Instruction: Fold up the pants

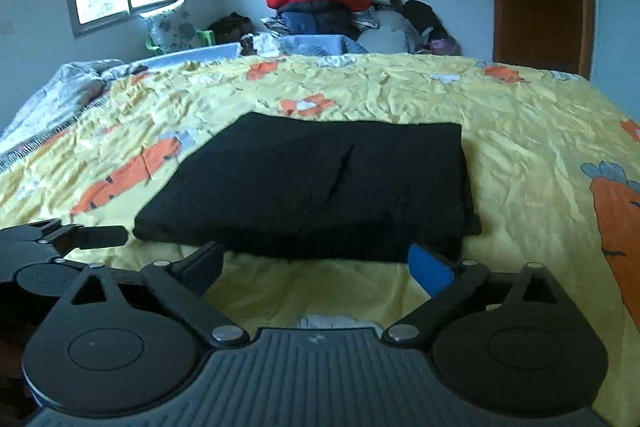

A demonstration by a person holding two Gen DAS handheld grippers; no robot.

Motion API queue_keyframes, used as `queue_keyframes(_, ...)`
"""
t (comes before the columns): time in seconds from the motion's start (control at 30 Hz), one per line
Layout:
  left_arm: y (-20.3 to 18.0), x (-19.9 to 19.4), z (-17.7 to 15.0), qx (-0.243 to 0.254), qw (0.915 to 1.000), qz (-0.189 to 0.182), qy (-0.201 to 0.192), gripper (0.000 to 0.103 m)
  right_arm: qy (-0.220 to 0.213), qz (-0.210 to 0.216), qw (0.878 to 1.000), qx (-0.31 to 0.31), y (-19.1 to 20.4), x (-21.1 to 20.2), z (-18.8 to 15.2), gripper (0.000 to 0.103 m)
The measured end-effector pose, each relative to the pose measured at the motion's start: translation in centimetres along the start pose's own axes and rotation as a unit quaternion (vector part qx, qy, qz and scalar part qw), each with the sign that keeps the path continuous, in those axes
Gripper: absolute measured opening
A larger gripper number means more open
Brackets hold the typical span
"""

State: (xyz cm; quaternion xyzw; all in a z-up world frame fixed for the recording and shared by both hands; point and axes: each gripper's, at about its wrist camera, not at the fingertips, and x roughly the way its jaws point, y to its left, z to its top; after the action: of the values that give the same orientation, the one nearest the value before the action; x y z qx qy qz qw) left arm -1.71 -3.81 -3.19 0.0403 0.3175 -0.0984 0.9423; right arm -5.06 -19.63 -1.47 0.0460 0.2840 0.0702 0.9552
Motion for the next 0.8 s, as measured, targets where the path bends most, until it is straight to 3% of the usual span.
queue_keyframes(0.33,0.5,0.2,-1.1,-0.008,0.9997,0.025,-0.001,0.098,0.023,-0.020,0.999,0.034,-0.2,1.1,-1.8,0.100)
queue_keyframes(0.8,0.8,0.3,-1.1,-0.030,0.9989,0.033,0.012,0.103,0.017,-0.041,0.999,0.023,0.9,1.5,-2.1,0.100)
